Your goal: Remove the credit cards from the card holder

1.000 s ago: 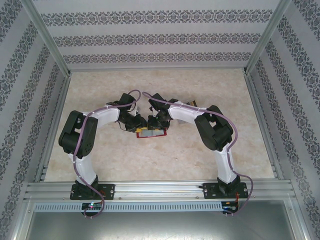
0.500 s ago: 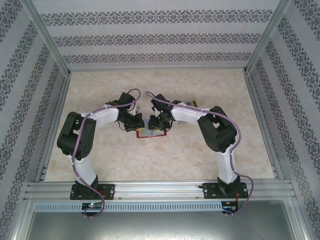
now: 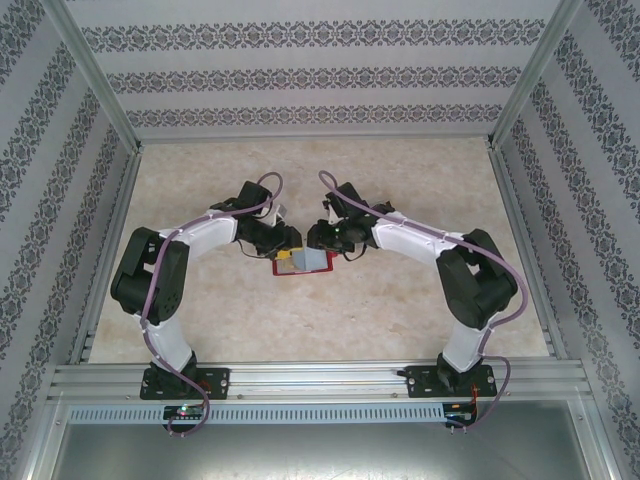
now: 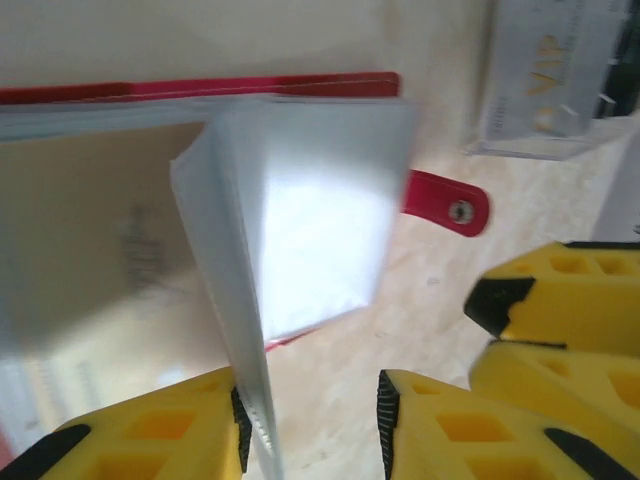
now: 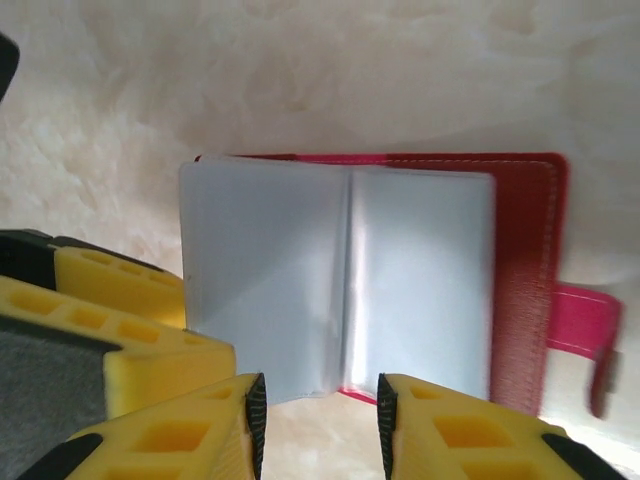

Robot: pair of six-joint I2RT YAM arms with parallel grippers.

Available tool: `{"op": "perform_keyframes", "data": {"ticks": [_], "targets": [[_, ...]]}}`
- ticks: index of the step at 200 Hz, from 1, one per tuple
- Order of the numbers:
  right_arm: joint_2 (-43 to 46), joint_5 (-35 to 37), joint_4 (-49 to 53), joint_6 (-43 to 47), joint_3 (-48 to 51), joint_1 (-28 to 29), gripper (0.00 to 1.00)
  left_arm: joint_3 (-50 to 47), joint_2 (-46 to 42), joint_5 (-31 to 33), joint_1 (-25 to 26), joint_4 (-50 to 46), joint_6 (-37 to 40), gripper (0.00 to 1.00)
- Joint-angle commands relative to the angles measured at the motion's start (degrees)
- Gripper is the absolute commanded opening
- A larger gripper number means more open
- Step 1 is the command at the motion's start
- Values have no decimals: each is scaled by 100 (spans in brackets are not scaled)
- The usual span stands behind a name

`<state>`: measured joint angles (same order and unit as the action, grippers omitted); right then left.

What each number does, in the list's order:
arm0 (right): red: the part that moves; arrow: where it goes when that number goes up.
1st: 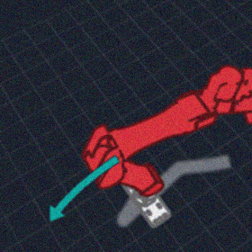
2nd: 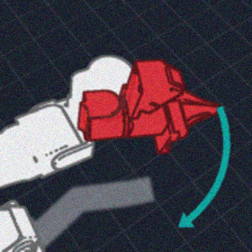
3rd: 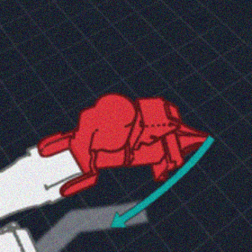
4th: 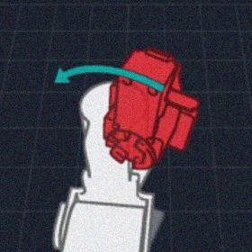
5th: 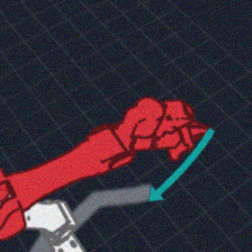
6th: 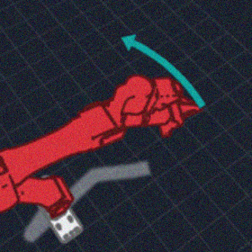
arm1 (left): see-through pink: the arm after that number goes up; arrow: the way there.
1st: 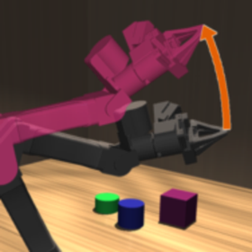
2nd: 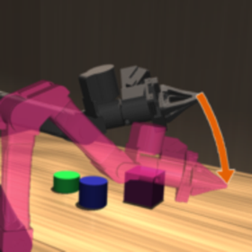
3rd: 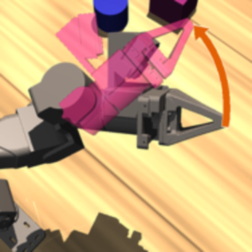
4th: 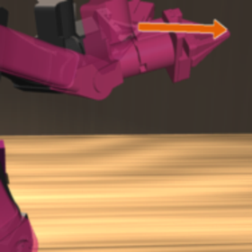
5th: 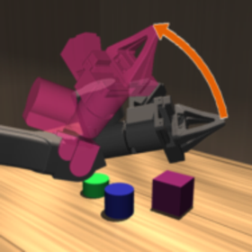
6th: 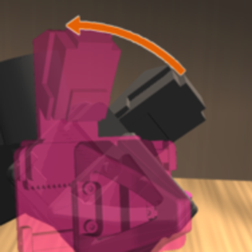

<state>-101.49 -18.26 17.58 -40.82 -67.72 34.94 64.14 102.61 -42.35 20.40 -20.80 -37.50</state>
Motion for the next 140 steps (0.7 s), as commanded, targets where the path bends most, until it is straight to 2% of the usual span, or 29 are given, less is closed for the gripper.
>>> {"op": "perform_keyframes", "data": {"ticks": [1, 72, 108, 140], "targets": [[338, 355, -243, -171, 268, -77, 37, 157, -121, -386, 152, 478, -301, 41], [808, 651, -314, -146, 594, -180, 38, 440, 453, -111, 382, 507, -616, 46], [706, 598, -312, -72, 484, -116, 37, 442, 662, 26, 419, 633, -691, 46], [298, 418, -64, 109, 87, 77, 37, 439, 358, 462, 338, 217, -430, 42]]}}
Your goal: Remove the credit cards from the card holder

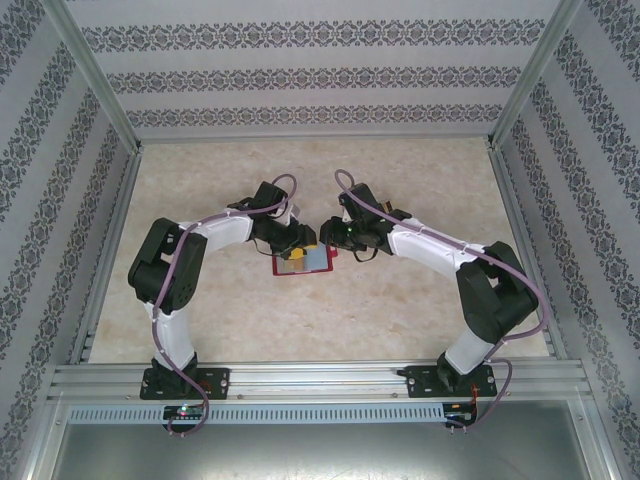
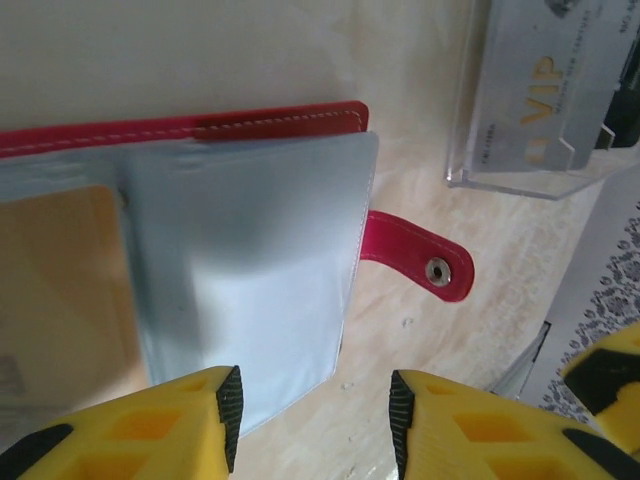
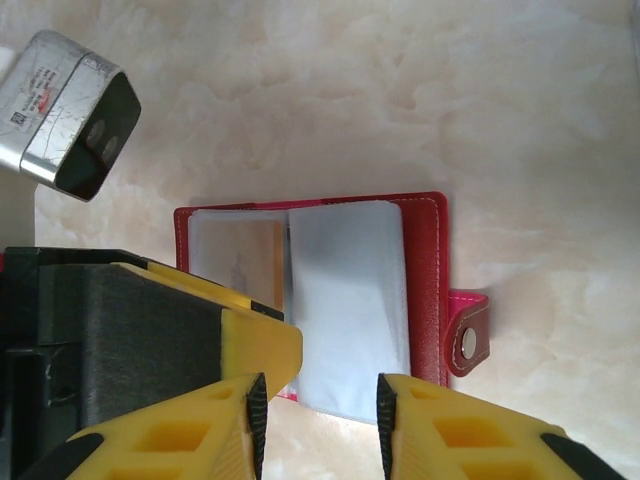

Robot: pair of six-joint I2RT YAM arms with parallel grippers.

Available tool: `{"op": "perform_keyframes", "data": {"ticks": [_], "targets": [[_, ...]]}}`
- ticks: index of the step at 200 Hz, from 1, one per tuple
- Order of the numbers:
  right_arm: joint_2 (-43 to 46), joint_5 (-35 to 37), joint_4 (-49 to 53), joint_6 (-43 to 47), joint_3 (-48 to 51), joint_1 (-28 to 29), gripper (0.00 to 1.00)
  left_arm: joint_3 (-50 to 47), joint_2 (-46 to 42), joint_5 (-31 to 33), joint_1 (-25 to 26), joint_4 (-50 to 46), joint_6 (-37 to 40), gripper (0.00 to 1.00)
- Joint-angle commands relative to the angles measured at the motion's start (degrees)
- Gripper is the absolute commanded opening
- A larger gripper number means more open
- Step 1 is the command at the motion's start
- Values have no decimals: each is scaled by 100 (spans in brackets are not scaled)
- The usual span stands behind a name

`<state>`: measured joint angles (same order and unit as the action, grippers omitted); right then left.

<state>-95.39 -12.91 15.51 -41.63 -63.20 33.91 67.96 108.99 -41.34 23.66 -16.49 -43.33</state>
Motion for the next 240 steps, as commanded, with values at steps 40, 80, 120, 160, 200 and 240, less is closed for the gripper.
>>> {"op": "perform_keyframes", "data": {"ticks": [40, 80, 120, 160, 200, 240], "targets": [[-1095, -821, 211, 195, -958, 336, 34, -345, -825, 938, -425, -739, 367, 36], [-1786, -1208, 394, 185, -1476, 393, 31, -565, -950, 1083, -550, -808, 321, 30], [-2081, -1146, 500, 137, -1590, 349, 29, -549, -791, 1190, -551, -815, 231, 25], [-2308, -1178, 562, 160, -1633, 329, 28, -523, -582, 1052, -554, -716, 150, 23], [-2460, -905, 862, 282, -1769, 354, 27, -527, -489, 1014, -554, -715, 134, 23], [-2637, -278, 1369, 518, -1904, 448, 24, -516, -475, 1051, -552, -780, 157, 24]]}}
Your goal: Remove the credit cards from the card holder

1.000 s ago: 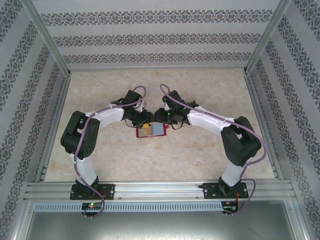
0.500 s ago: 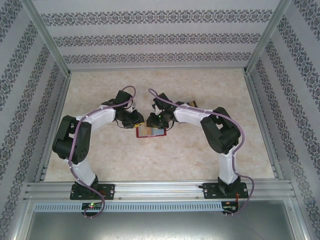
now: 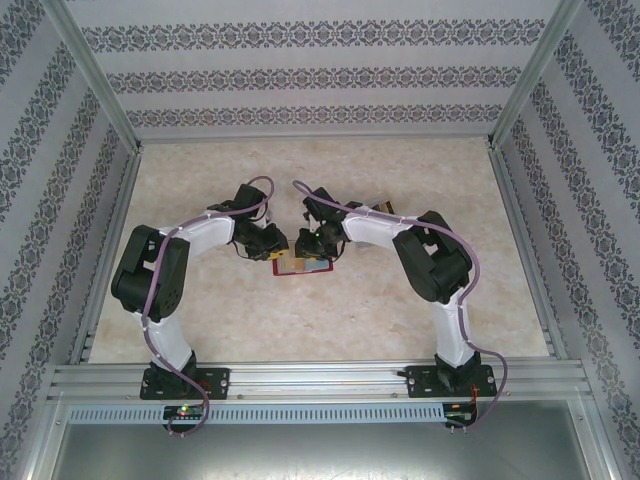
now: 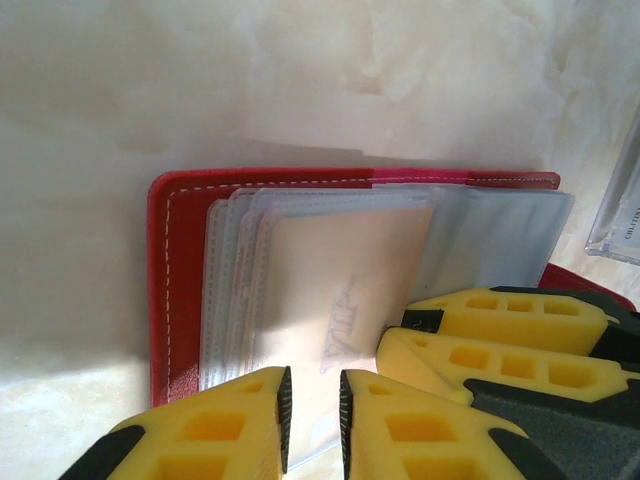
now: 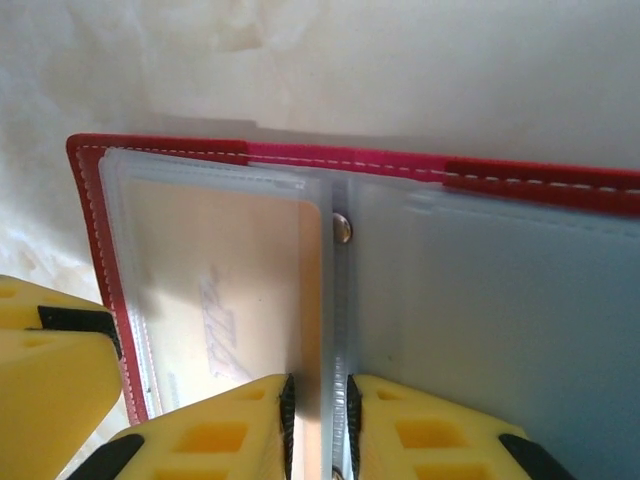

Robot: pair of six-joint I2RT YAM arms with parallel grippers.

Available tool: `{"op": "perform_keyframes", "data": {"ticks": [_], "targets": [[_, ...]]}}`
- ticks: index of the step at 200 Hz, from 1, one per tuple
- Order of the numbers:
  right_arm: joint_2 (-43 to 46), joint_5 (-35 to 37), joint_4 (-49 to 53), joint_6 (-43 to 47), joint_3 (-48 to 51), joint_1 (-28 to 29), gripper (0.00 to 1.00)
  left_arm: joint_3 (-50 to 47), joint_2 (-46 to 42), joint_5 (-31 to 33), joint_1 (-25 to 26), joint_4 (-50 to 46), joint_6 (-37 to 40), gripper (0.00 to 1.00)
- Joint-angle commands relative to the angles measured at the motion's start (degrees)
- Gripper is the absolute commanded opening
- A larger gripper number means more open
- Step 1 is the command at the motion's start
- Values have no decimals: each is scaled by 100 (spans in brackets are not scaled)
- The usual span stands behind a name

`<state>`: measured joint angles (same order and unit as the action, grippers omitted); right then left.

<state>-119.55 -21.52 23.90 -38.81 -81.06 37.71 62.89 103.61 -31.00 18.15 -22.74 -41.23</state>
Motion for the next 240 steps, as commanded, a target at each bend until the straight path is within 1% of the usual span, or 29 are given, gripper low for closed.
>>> {"op": "perform_keyframes", "data": {"ticks": [1, 43, 94, 148, 184, 240], "targets": [[-229, 594, 542, 239, -124, 73, 24, -11, 63, 16, -3, -158, -52, 24], [-321, 889, 694, 264, -95, 111, 18, -12, 80, -3, -4, -204, -25, 24], [-357, 833, 625, 217, -67, 95, 16, -5, 177, -220, 24, -149, -2, 24], [-367, 831, 616, 216, -51, 86, 16, 42, 299, -39, 29, -330, 11, 28], [-368, 802, 598, 207, -42, 78, 16, 80, 373, -19, 25, -363, 25, 30], [-385, 785, 606, 181, -15, 57, 14, 118, 379, 226, 33, -609, 133, 31]]}}
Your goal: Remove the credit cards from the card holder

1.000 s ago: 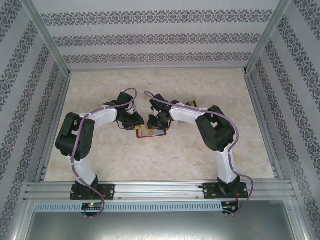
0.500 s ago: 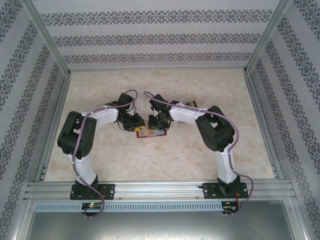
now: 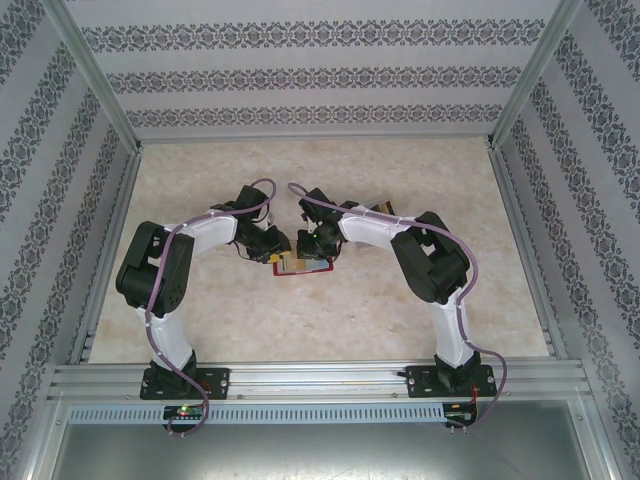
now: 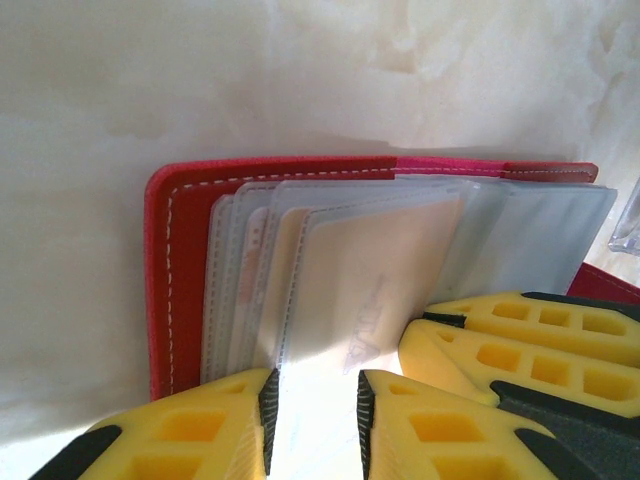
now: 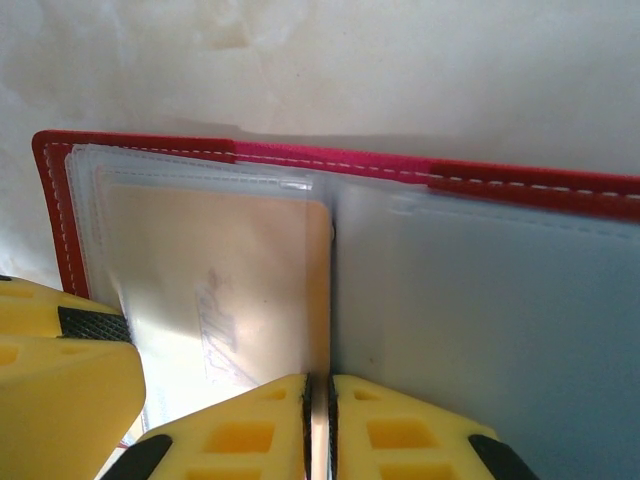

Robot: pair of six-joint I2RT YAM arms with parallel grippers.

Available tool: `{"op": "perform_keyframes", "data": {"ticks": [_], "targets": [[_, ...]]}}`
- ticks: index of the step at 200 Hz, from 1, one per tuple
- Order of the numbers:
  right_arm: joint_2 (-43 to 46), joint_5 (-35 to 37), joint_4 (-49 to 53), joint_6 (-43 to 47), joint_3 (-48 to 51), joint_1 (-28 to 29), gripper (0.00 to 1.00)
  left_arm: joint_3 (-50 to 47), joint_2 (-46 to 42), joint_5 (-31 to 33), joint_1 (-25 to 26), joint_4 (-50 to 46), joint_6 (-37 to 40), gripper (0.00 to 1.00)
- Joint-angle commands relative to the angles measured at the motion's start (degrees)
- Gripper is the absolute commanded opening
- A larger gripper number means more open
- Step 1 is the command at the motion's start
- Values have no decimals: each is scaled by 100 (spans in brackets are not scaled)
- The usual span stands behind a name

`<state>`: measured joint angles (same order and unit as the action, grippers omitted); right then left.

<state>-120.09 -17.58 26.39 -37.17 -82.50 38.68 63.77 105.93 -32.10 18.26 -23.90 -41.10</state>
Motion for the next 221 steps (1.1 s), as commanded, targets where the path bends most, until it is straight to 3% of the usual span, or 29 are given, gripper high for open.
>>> {"op": "perform_keyframes", "data": {"ticks": [1, 51, 161, 221], "targets": [[-330, 390, 358, 17, 129, -37, 14, 30, 147, 340, 25, -498, 129, 31], [-357, 360, 348, 3, 131, -49, 13, 57, 149, 362, 46, -604, 257, 27], [-355, 325, 317, -5, 138, -61, 13, 374, 353, 441, 285, -791, 433, 28], [-213, 154, 232, 8, 164, -107, 13, 500, 50, 421, 290, -774, 484, 11]]}}
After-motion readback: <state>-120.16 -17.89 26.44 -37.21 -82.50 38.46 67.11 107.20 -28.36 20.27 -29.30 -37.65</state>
